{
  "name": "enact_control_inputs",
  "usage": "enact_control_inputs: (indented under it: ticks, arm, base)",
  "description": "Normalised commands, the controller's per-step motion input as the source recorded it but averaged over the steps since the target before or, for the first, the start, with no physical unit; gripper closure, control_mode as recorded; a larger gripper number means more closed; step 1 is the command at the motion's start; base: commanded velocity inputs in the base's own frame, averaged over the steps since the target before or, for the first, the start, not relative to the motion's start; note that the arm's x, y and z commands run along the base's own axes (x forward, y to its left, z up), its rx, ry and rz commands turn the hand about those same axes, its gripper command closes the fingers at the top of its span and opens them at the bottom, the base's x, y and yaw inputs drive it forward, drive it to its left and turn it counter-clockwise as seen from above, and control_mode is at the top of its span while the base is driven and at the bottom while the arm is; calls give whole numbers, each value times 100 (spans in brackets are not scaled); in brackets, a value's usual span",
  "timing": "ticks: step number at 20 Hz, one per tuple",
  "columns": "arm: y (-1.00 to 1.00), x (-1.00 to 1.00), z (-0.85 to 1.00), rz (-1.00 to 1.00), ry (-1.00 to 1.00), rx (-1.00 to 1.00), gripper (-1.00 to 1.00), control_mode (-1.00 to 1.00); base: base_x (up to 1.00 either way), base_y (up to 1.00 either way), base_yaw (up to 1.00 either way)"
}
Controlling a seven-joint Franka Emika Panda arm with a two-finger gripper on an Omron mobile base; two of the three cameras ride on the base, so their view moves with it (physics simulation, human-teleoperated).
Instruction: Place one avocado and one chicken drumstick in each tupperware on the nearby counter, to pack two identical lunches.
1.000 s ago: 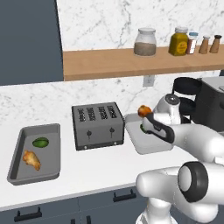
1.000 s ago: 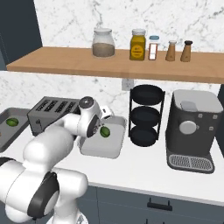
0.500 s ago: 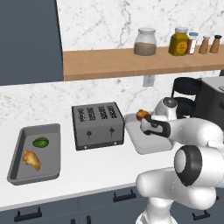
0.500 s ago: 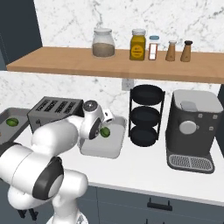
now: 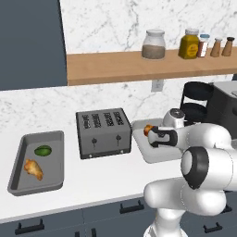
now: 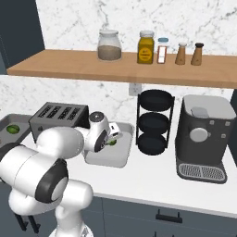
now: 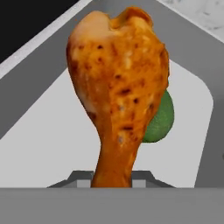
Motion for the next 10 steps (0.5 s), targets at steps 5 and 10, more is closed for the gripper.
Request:
enact_control_inputs:
  ticks: [5, 10]
  arm:
    - [-4, 0, -17, 0, 13, 0, 100, -100]
    - [-10, 0, -12, 0, 12, 0, 100, -100]
  base:
    - [0, 0, 0]
    - [0, 0, 0]
